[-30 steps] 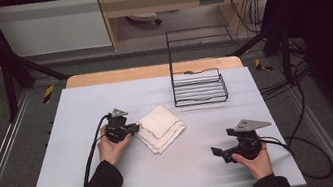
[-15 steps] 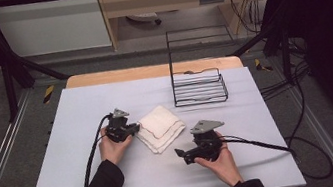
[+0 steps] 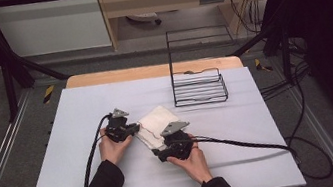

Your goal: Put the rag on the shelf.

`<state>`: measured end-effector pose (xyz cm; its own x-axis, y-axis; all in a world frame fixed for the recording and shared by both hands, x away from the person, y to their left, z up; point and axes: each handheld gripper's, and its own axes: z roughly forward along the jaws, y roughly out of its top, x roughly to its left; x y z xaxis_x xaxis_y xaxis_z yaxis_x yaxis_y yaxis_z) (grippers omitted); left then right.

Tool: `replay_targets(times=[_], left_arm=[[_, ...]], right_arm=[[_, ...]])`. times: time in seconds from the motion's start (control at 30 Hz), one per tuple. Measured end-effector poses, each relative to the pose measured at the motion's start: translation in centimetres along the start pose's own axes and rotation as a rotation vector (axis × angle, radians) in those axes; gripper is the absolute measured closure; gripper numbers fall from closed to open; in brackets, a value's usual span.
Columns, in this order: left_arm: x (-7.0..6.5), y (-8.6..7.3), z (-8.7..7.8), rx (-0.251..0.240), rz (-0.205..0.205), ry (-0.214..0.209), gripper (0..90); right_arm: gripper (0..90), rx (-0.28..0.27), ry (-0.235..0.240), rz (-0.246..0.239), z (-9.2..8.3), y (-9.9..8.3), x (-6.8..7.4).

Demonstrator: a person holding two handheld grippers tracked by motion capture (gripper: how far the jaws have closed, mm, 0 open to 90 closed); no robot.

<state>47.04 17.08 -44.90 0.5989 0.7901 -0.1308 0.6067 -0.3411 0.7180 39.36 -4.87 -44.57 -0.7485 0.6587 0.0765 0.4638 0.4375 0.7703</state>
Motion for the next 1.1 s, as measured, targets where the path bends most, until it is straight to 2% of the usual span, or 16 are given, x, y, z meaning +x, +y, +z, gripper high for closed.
replay_targets(times=[0.13,0.2,0.23,0.27,0.47,0.6,0.7,0.77,0.8,0.93,1.1], left_arm=[[0.0,0.0,0.0,0.0,0.001,-0.001,80.7],[0.0,0.0,0.0,0.001,0.0,-0.004,80.7],[0.1,0.0,0.0,0.0,-0.001,-0.005,80.7],[0.1,0.0,0.0,0.001,-0.001,-0.006,80.7],[0.1,0.2,0.0,0.013,-0.007,-0.007,80.7],[0.2,0.2,0.0,0.018,-0.012,-0.006,80.8],[0.2,0.3,0.0,0.014,-0.042,-0.012,81.1],[0.4,0.3,0.0,0.021,-0.068,-0.022,81.2],[0.4,0.4,-0.1,0.025,-0.079,-0.024,81.4],[0.3,0.5,-0.2,0.026,-0.077,-0.016,82.0],[0.4,0.5,-0.3,0.025,-0.073,-0.014,82.1]], right_arm=[[41.2,0.016,-0.014,-0.025,0.6,0.2,0.3],[48.8,0.012,-0.014,-0.035,0.9,0.2,0.5],[48.8,0.012,-0.014,-0.035,0.9,0.2,0.5],[52.8,0.016,-0.014,-0.039,1.0,0.1,0.6],[53.2,0.019,-0.023,-0.068,1.3,0.0,0.9],[60.6,0.037,-0.071,-0.135,1.6,0.1,1.4],[70.1,0.036,-0.105,-0.172,1.6,0.0,1.4],[72.9,0.035,-0.113,-0.177,1.6,-0.1,1.4],[78.9,0.035,-0.125,-0.179,1.6,0.0,1.3],[82.6,0.038,-0.128,-0.16,1.5,0.1,1.1],[82.1,0.029,-0.11,-0.151,1.4,0.2,0.9]])
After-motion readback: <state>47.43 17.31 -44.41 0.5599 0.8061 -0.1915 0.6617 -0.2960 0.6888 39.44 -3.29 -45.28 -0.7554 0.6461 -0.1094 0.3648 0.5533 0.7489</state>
